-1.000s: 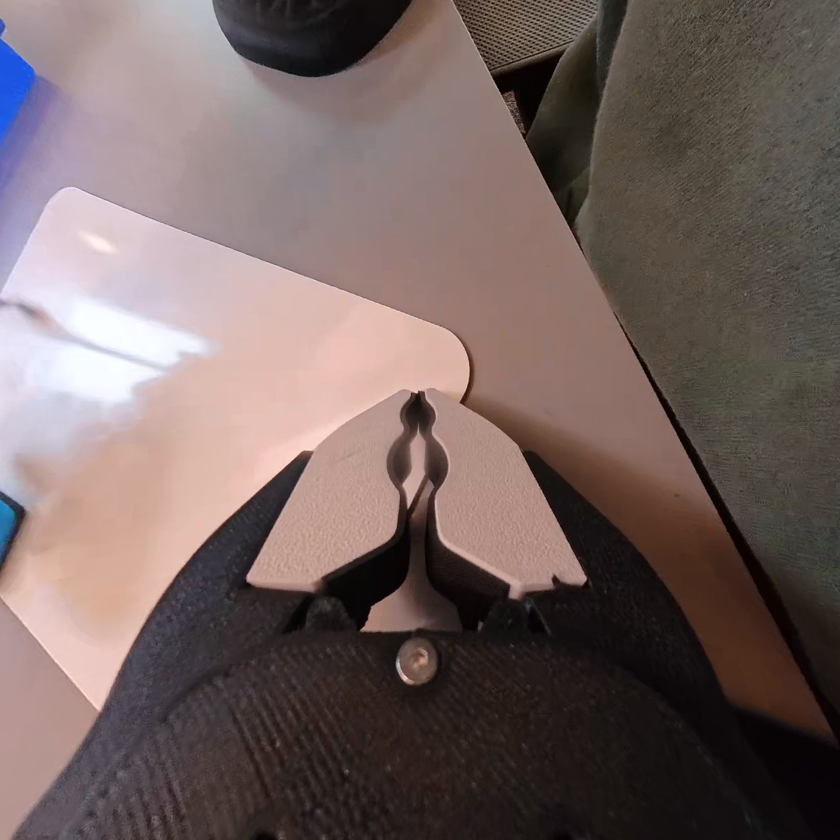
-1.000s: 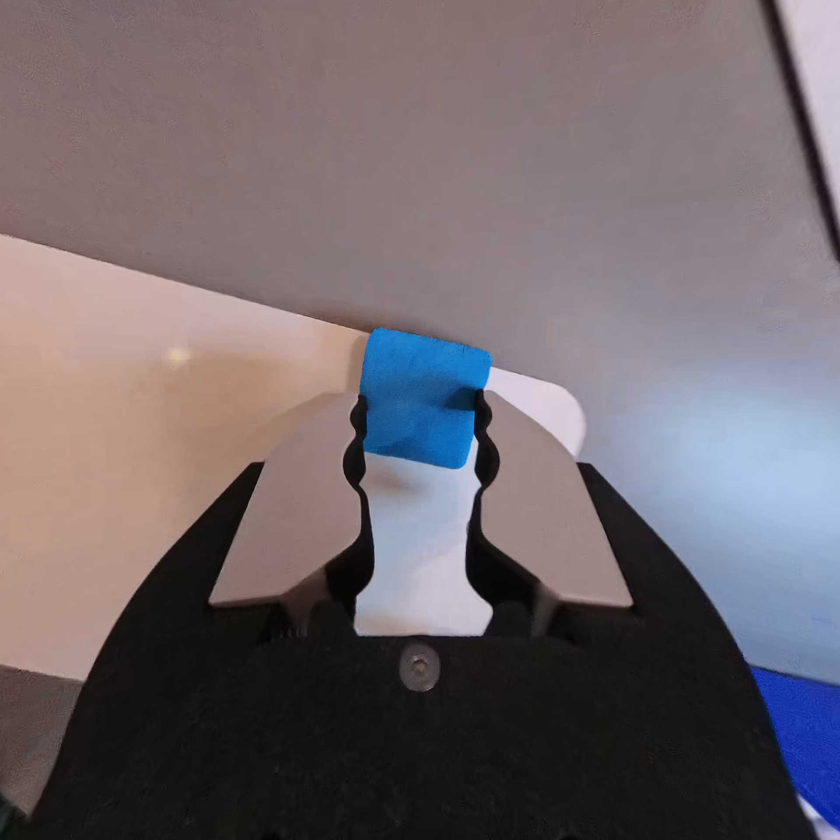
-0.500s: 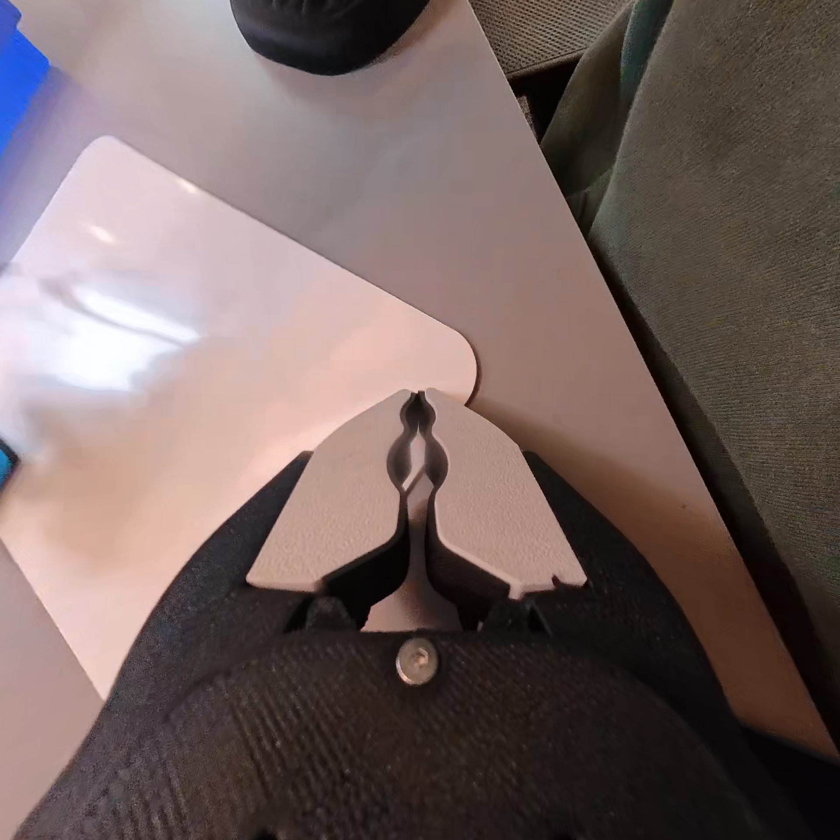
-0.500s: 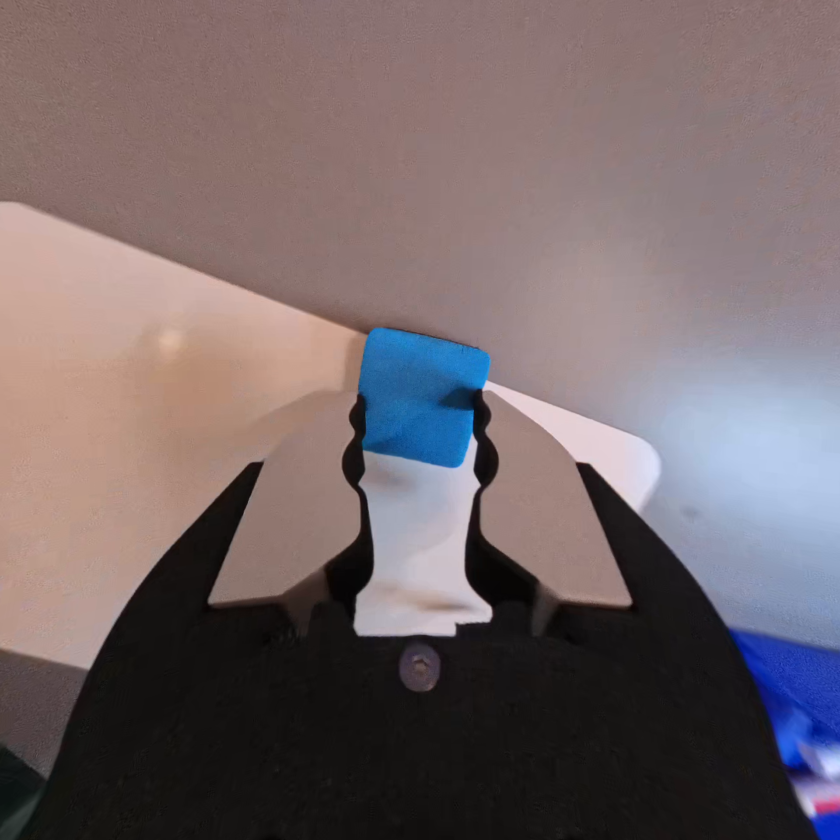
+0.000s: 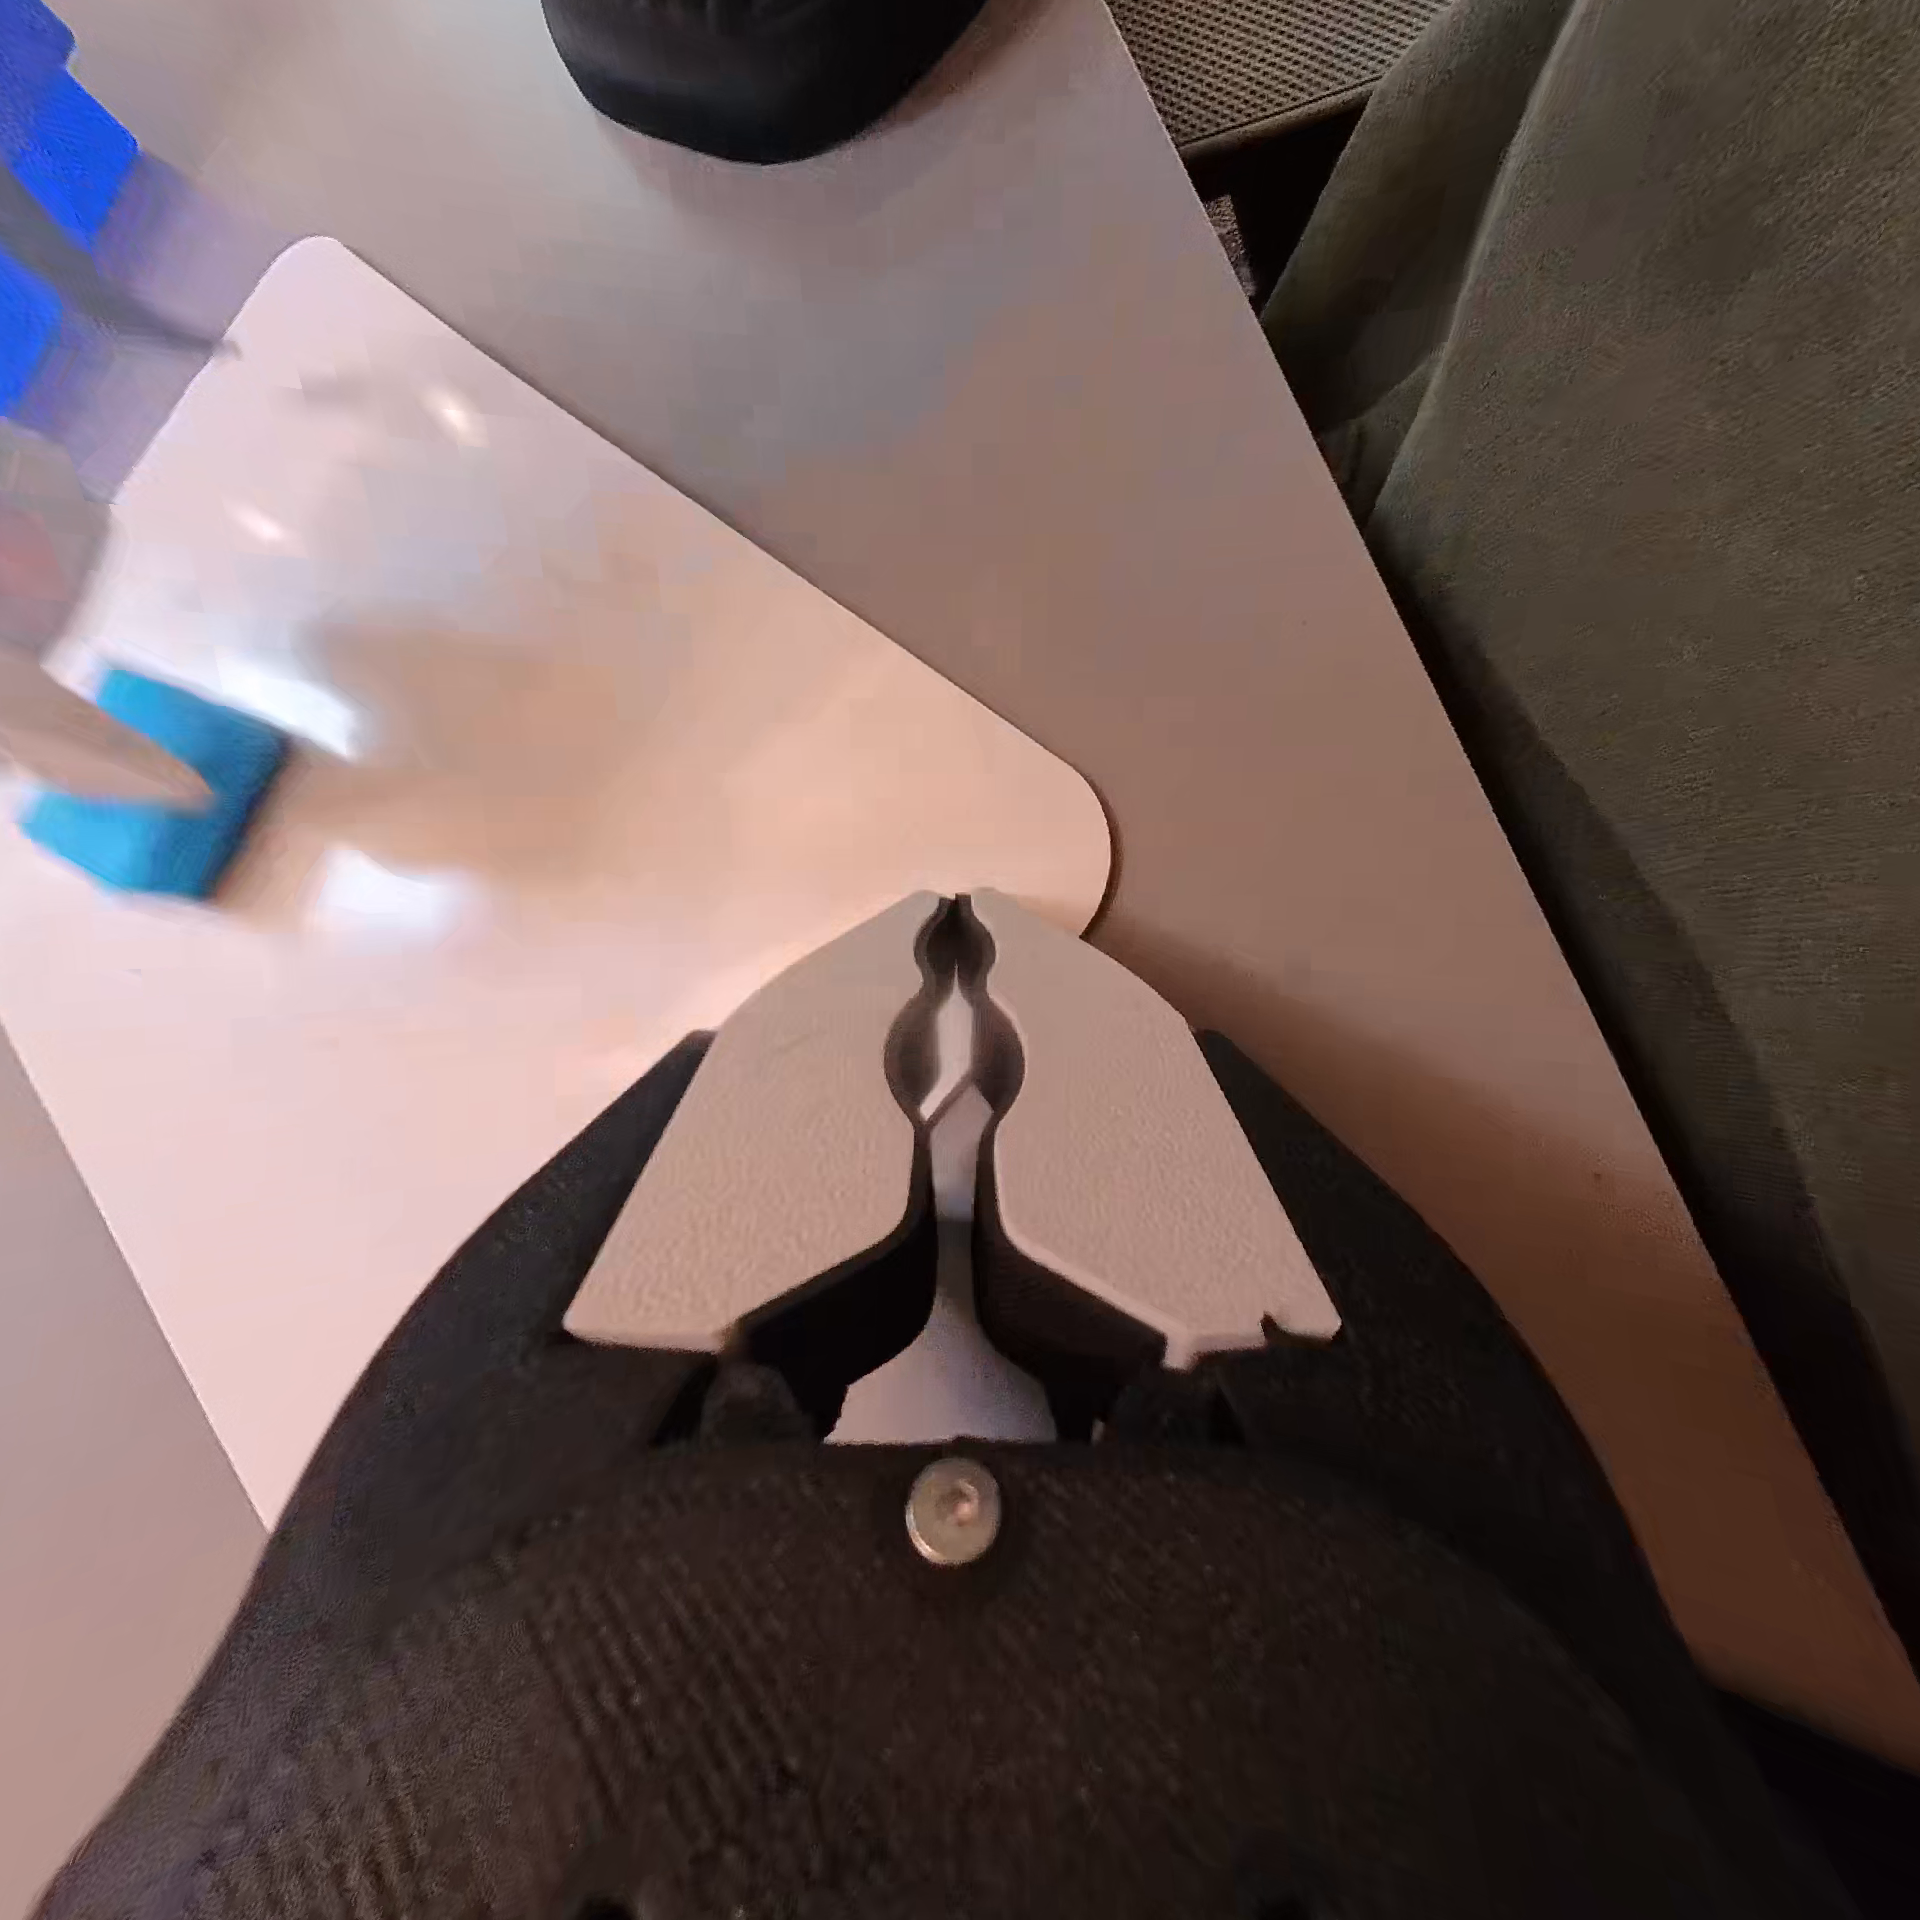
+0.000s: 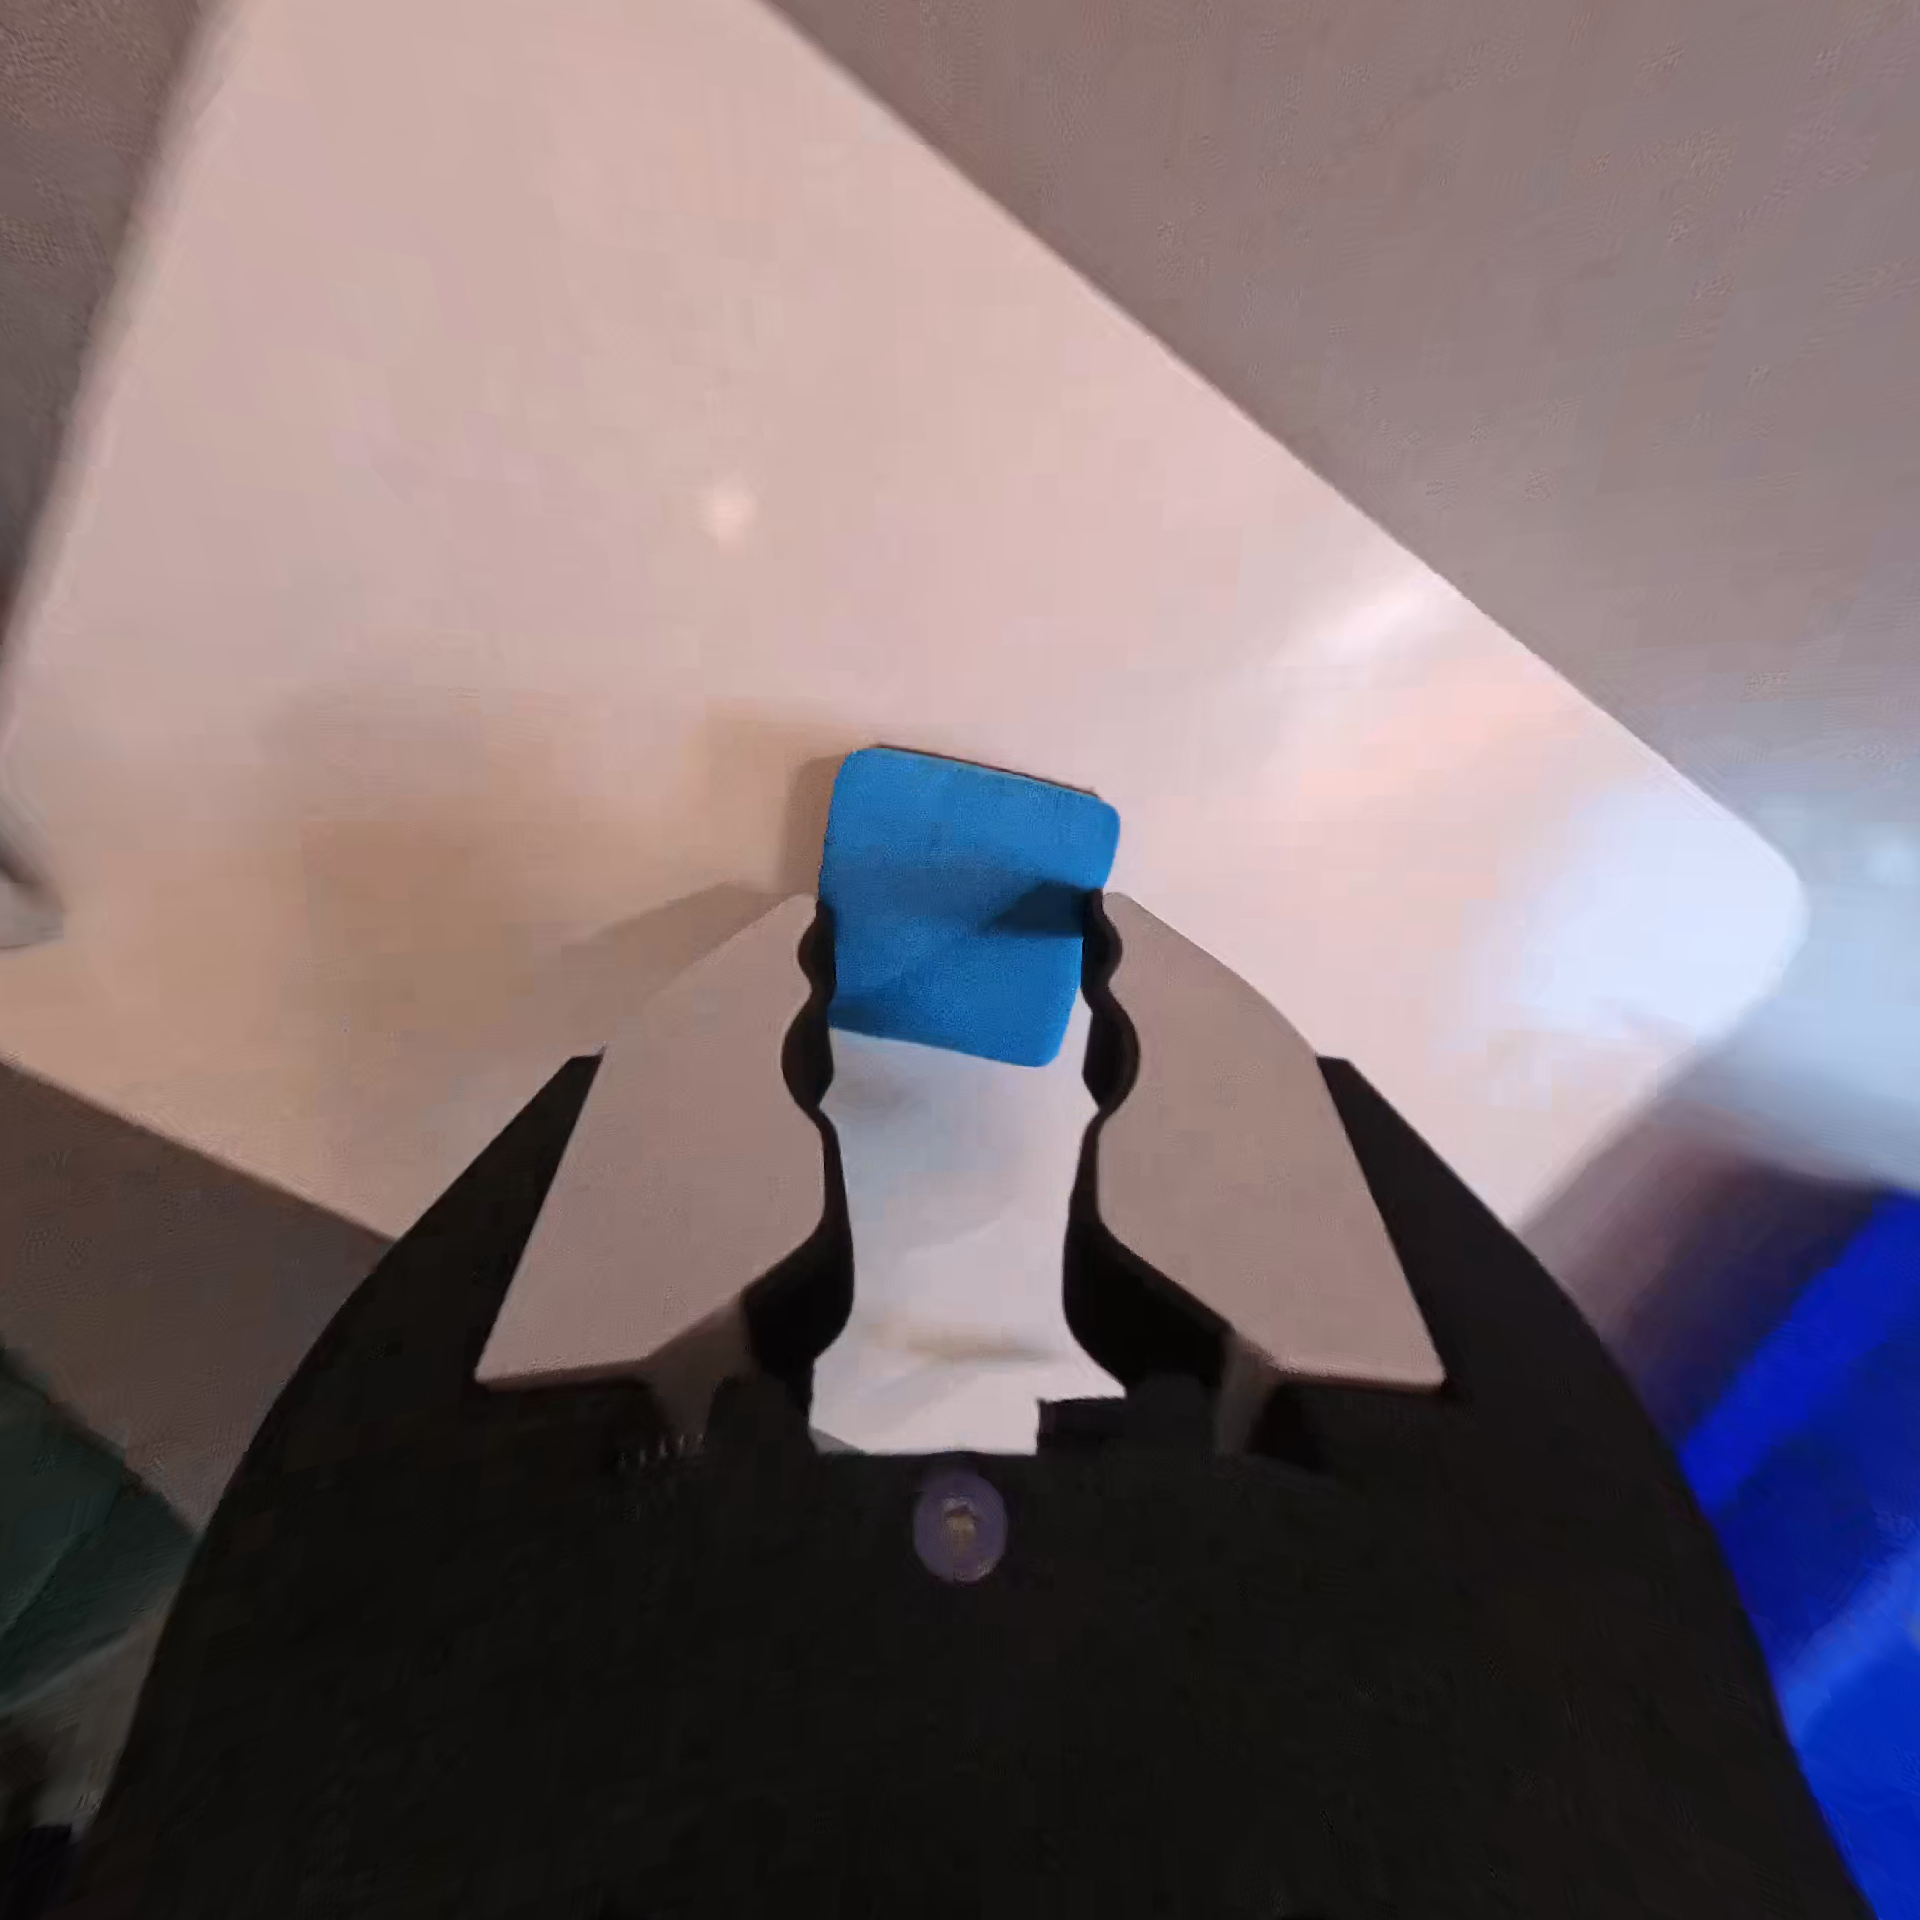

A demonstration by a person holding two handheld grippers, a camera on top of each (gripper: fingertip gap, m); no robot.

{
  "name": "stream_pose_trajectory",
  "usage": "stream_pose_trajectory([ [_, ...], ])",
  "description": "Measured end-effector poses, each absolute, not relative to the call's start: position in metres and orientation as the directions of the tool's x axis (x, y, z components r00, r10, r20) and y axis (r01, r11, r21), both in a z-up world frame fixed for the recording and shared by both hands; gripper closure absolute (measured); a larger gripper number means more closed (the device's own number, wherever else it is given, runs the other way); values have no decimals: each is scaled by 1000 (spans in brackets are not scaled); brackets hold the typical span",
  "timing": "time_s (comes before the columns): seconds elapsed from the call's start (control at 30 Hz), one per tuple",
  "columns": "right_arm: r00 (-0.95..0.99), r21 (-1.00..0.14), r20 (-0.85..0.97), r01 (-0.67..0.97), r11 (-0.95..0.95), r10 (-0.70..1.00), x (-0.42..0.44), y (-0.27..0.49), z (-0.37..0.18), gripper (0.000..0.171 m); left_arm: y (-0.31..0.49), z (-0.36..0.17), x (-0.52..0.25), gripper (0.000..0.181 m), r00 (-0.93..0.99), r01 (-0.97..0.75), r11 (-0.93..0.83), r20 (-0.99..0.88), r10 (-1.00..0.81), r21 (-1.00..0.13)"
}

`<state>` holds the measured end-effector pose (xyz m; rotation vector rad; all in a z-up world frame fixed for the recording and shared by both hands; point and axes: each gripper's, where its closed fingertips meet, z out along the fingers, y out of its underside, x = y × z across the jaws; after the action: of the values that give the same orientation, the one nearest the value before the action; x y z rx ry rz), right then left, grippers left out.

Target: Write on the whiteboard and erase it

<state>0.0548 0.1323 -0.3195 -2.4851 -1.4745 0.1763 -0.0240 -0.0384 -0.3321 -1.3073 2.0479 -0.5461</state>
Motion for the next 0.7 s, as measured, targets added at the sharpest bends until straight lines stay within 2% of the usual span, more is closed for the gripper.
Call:
stream_pose_trajectory([
  [0.07, 689, -270, 31, 703, -658, 724, 125, 174, -319, 125, -38, -332, -24, 181, -301, -642, 424, -299, -906, -639],
  [0.13, 735, -294, -16, 644, -706, 677, 139, 171, -320, 125, -38, -332, -23, 181, -299, -642, 420, -295, -908, -642],
  [0.27, 424, -287, -50, 861, -419, 904, 43, 72, -320, 125, -38, -332, -22, 181, -297, -645, 405, -276, -914, -648],
  [0.37, 195, -248, -28, 949, -195, 980, 12, 4, -320, 125, -38, -332, -21, 181, -294, -647, 412, -289, -911, -641],
  [0.4, 232, -251, -39, 939, -234, 972, 23, 8, -320, 125, -37, -332, -21, 181, -294, -648, 415, -294, -910, -639],
  [0.47, 452, -241, -24, 863, -443, 892, 77, 53, -320, 125, -38, -331, -21, 181, -293, -647, 417, -296, -909, -638],
  [0.57, 745, -243, -8, 646, -723, 667, 177, 111, -320, 125, -36, -331, -21, 181, -291, -649, 434, -323, -901, -625],
  [0.6, 771, -255, -21, 612, -749, 637, 185, 111, -320, 125, -35, -331, -21, 181, -290, -652, 445, -341, -894, -614],
  [0.7, 641, -271, -20, 735, -622, 767, 131, 72, -320, 125, -34, -331, -20, 181, -286, -655, 441, -339, -896, -613],
])
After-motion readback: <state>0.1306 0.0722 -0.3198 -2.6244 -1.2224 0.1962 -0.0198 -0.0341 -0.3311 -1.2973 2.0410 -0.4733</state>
